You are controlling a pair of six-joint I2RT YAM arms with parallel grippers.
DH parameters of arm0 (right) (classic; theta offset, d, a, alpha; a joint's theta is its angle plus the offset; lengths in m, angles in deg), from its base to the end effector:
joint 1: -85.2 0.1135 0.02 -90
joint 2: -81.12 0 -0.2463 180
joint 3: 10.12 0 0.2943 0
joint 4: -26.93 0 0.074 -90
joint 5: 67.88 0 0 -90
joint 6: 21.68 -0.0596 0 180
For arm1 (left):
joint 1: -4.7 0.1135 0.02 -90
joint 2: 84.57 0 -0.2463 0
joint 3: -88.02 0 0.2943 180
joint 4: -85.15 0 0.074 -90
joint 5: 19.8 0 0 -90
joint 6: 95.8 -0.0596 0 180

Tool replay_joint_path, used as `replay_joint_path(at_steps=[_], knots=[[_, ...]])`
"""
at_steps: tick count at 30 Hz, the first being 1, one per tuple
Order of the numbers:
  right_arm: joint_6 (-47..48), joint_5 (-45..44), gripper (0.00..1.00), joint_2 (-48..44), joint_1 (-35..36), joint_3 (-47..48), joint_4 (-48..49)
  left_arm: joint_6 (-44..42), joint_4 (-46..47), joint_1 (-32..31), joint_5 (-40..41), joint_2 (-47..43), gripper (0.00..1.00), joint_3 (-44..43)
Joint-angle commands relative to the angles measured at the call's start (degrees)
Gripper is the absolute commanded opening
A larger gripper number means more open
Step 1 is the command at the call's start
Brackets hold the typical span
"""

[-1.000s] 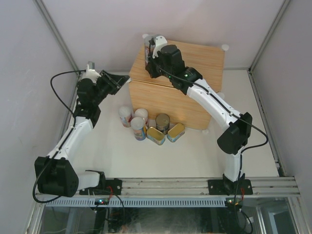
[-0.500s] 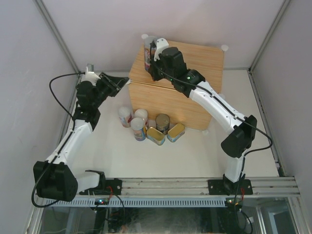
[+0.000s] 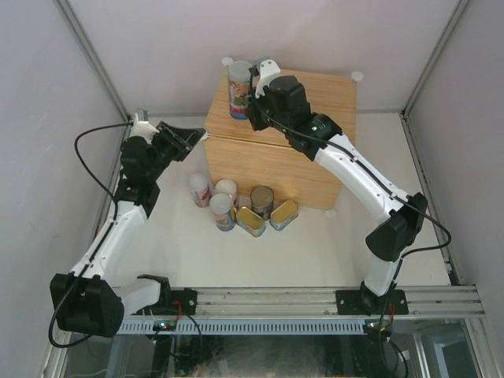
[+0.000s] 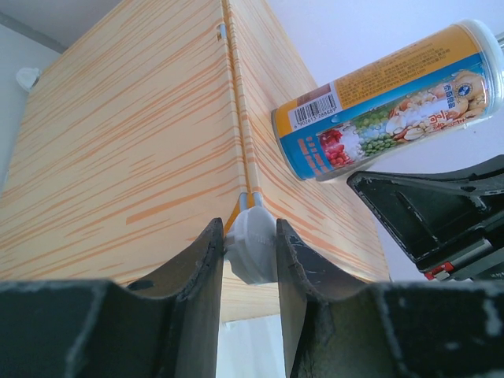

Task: Place and organize the canned foods onto the counter
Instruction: Place the canned food on the counter.

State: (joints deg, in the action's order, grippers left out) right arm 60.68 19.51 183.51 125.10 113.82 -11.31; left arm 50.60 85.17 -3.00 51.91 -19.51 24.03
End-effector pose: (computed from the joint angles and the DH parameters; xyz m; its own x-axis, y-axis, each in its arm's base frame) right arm 0.3658 0.3023 0.4238 -0.2991 -0.0770 -0.9511 -0.5726 0.8118 0.1144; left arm 0.3354 -0.0642 0.3289 -0.3750 -0.7473 -0.5485 0.2273 0.4995 -0.8360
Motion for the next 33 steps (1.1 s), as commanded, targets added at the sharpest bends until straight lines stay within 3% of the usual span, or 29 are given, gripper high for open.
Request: replay_joint_path(at_steps=[1,21,33], knots=[[0.9,0.0,0.00,-2.1,0.5,0.2,1.3,-2.1,-3.3,0.3,1.1,-4.2,0.07,1.4],[0.4,1.3,0.00,-0.4,2.1,0.5,1.5,-3.0,-7.7,0.3,1.2,-10.3,0.07,4.6],[0.3,1.6,0.00,4.0,2.1,6.1,0.3,-3.1,-8.0,0.3,0.9,-10.8,0.07,4.6]])
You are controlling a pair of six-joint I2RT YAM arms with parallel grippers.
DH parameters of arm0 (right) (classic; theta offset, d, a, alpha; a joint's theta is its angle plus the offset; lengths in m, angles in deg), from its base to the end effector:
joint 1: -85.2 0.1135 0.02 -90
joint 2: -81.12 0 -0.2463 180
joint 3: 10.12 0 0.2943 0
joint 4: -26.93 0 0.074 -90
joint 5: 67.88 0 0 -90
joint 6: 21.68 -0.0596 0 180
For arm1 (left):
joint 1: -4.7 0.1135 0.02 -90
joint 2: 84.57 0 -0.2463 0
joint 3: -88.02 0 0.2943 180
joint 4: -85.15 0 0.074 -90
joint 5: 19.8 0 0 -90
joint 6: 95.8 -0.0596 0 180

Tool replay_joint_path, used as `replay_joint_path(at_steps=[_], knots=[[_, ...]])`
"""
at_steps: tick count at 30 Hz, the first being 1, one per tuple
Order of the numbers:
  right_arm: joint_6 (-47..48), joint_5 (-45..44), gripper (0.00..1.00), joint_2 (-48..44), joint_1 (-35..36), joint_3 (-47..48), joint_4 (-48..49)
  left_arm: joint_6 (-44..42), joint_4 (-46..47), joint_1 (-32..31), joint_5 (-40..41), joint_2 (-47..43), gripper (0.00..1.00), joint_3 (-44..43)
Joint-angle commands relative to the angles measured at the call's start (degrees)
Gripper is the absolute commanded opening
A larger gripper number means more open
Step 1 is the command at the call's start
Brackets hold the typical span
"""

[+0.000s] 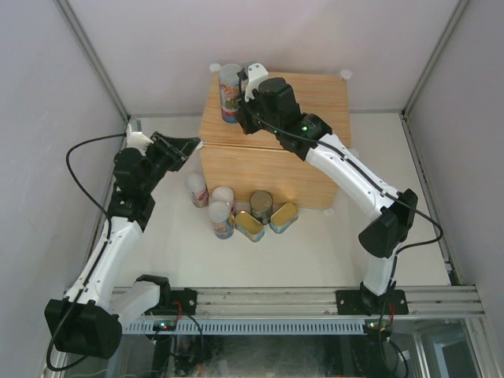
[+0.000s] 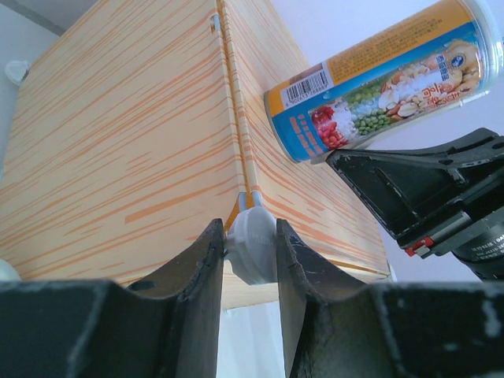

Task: Place and organize the canned foods onto the counter
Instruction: Place the canned food on the counter.

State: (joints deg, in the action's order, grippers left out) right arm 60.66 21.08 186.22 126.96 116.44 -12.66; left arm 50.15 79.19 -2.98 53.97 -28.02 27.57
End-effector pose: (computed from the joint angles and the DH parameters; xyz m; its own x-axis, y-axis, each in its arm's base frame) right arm 0.3625 0.3222 0.4174 -0.3171 -0.1045 -0.9426 -0.6163 0.7782 0.1211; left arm 0.3040 -0.0578 0.3343 -0.3556 -0.7548 -0.5512 0.1973 0.5159 -0.8336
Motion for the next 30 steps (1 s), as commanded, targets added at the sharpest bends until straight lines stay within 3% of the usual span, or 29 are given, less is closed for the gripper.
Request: replay_joint_path(at_steps=[1,22,30], knots=[[0.3,0.1,0.00,1.6,0.3,4.0,1.6,-2.7,-2.1,0.3,-1.2,-2.3,0.06,1.0],[1.5,1.4,0.00,8.5,-1.2,12.0,0.8,-2.4,-3.1,0.3,-0.5,-5.2,0.06,2.8],[4.7,3.2,0.03,5.8,1.3,10.6,1.2,-1.7,-2.9,0.3,-0.2,-5.3,0.06,3.0]])
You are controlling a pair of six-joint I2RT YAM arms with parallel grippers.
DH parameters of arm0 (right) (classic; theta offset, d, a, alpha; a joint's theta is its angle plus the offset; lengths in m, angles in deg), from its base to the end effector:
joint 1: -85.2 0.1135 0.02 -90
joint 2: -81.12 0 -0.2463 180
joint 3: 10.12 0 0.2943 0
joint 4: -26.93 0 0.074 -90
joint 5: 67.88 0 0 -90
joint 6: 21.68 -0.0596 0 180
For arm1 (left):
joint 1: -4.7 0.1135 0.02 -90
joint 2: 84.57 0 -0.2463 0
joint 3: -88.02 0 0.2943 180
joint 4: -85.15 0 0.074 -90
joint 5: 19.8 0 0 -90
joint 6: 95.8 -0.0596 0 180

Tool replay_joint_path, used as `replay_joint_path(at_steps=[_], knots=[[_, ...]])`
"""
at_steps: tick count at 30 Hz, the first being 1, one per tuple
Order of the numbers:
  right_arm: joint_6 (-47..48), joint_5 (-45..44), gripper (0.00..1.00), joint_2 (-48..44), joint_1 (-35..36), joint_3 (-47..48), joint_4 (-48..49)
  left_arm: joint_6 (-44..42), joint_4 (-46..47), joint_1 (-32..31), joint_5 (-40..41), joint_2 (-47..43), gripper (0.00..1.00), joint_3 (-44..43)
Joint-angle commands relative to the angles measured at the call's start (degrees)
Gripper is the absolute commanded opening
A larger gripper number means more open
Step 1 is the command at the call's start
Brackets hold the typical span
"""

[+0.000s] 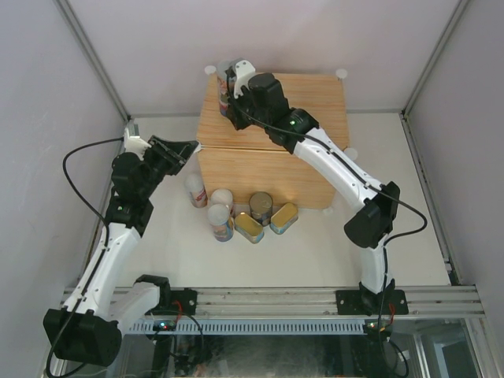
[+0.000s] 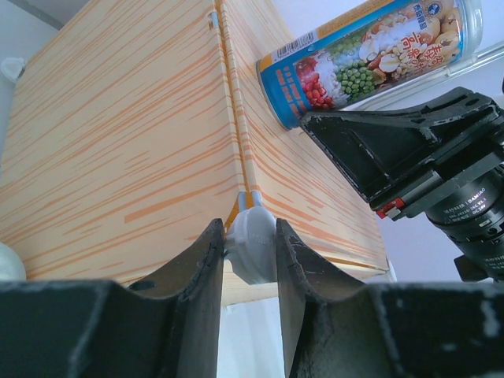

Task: Place and organize the canned foods onto the counter
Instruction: Place the canned food on the counter.

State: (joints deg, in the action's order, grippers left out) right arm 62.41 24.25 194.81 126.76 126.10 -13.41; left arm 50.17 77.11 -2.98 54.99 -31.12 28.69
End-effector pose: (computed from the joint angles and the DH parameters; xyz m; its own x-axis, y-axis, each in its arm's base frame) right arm 0.3861 0.3453 0.4110 -0.2986 -0.1273 -0.9458 -0.6622 0.7413 0.1093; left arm 0.2927 -0.0553 0.3366 -0.3431 -0.7607 -0.5510 0.1866 0.5197 -0.8337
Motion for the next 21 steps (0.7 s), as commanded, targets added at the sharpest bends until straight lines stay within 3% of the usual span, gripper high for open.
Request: replay_joint_path(at_steps=[1,4,10,16,21], knots=[[3.2,-0.4,0.03,-3.6,1.8,-0.1,2.0,-1.7,-0.8,0.3,-1.2,-2.1,0.06,1.8],[2.6,-1.1,0.06,-6.4,2.1,-3.0,2.4,-1.7,-0.7,0.3,-1.0,-2.1,0.06,1.7],[1.0,-0.9,0.30,-12.4,1.9,-8.5,2.8,-1.6,-0.8,0.3,-0.7,-2.1,0.06,1.6],[-3.9,3.2,0.34,-14.8,-1.1,-11.7,3.3,-1.6,-0.7,0.3,-0.8,-1.9,0.06,1.5],[-11.6,13.6,0.36,-14.4,-5.5,-13.0,7.0,-1.6,-0.7,0.2,-1.0,-1.7,0.06,1.4]])
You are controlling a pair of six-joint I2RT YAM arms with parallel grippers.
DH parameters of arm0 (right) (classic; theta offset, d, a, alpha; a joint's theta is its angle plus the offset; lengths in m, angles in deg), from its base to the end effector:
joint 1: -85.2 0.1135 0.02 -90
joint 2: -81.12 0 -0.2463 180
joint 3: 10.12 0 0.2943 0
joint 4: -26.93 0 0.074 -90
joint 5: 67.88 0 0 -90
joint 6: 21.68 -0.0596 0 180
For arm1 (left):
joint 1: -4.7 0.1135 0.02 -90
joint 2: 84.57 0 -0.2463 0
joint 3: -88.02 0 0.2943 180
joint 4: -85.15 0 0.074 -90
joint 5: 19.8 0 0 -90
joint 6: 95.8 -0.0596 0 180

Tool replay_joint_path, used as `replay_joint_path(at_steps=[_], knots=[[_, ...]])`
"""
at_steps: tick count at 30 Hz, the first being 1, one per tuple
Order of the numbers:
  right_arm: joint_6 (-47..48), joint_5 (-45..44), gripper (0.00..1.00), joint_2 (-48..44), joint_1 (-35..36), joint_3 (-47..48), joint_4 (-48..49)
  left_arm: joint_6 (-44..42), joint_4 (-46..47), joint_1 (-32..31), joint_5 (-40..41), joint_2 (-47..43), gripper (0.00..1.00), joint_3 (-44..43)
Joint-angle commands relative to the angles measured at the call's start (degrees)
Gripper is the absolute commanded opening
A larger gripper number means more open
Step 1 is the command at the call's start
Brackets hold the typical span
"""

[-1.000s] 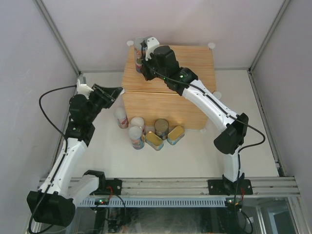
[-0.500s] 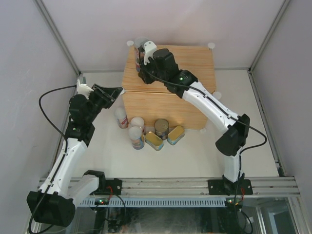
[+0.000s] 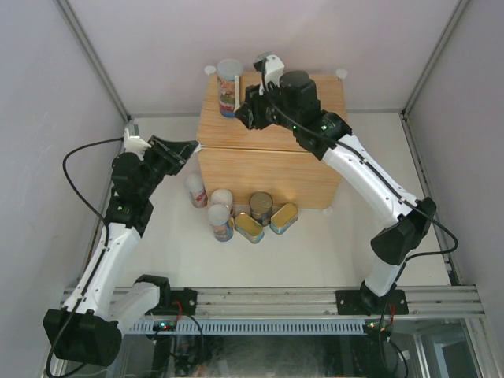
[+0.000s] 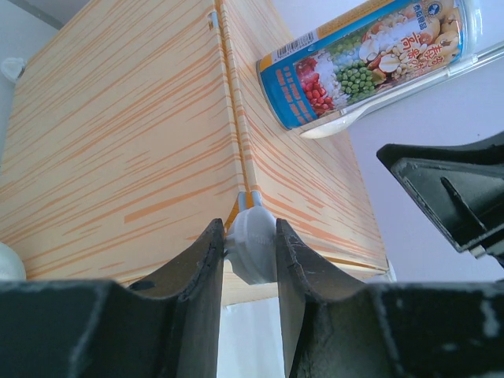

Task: Place and organize the canned foods onto the counter
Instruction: Place the canned food on the counter.

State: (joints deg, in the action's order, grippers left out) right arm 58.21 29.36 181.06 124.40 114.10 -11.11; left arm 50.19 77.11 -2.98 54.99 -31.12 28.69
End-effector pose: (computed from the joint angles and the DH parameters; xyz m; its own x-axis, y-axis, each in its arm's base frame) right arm 0.3518 0.2966 0.4455 -0.3082 -0.0266 -0.9510 -0.6783 0.7071 0.2000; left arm 0.2927 -0.0553 0.3366 -0.3432 -0.7609 -0.5507 0.1865 0.5195 -0.8339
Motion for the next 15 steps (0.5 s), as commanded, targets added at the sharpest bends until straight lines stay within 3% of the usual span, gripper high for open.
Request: replay_joint_path(at_steps=[1,8,15], knots=[[-8.6,9.8,0.38,-0.5,-3.8,-1.1,5.2,-1.7,-0.7,0.2,-1.0,-1.7,0.06,1.4],[-8.8,10.3,0.60,0.9,-4.6,-0.5,6.6,-1.7,-0.5,0.3,-1.1,-1.3,0.06,1.5],[-8.1,8.9,0.61,3.6,-4.5,0.9,6.6,-1.4,0.3,0.3,-1.1,-1.1,0.06,1.9]])
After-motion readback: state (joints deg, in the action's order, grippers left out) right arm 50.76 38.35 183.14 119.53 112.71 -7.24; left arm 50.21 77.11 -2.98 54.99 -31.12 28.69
